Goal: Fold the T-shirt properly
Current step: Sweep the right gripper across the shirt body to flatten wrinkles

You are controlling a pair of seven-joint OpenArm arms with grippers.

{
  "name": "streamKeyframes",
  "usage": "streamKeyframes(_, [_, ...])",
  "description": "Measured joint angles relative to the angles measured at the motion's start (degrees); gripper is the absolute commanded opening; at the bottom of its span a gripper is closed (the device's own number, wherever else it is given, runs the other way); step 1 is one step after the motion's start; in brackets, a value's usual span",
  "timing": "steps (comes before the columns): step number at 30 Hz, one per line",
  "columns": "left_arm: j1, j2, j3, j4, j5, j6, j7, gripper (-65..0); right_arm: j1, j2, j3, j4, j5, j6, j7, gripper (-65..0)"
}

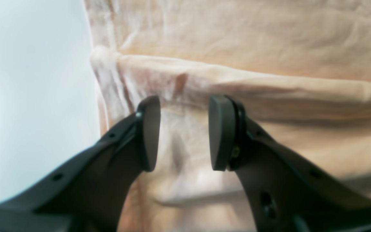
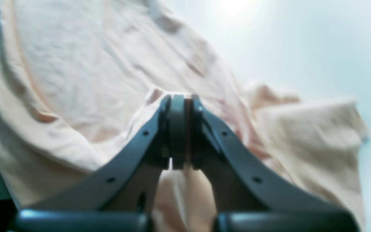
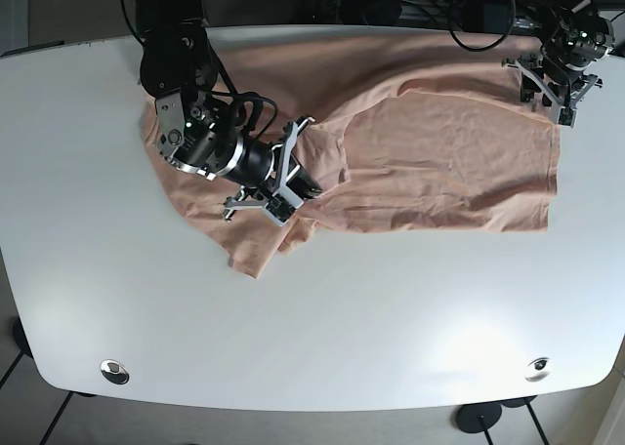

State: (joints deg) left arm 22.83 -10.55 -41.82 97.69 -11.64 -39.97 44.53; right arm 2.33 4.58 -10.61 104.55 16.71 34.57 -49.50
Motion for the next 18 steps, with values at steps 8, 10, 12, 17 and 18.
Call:
streamKeyframes(8, [0.0,-0.3,0.0,0.0,0.8,0.0,0.0,-41.8,-1.8,2.8,2.1,-0.7,0.1,0.02,-0.2,-20.0])
streamKeyframes(10, [0.0,-0.8,0.0,0.0,1.8,0.0,0.0,-41.8,-5.1,2.9,7.4,3.3,0.1,-0.02,-0.1,-10.8])
streamKeyframes(12, [0.0,-0.8,0.0,0.0,1.7,0.0,0.0,-41.8,-8.1,3.1,13.0,6.3,0.0,-0.02,-0.1,-10.1])
streamKeyframes(17, [0.0,-0.7,-0.1,0.1,1.7,0.0,0.0,-41.8,-18.3,2.8,29.7,8.2,1.1,0.04,-0.2,-11.7])
streamKeyframes(18, [0.0,-0.7,-0.1,0.0,1.8,0.0,0.0,-41.8,-19.9,2.8,32.4,8.0,3.1,0.04,-0.3,-11.7])
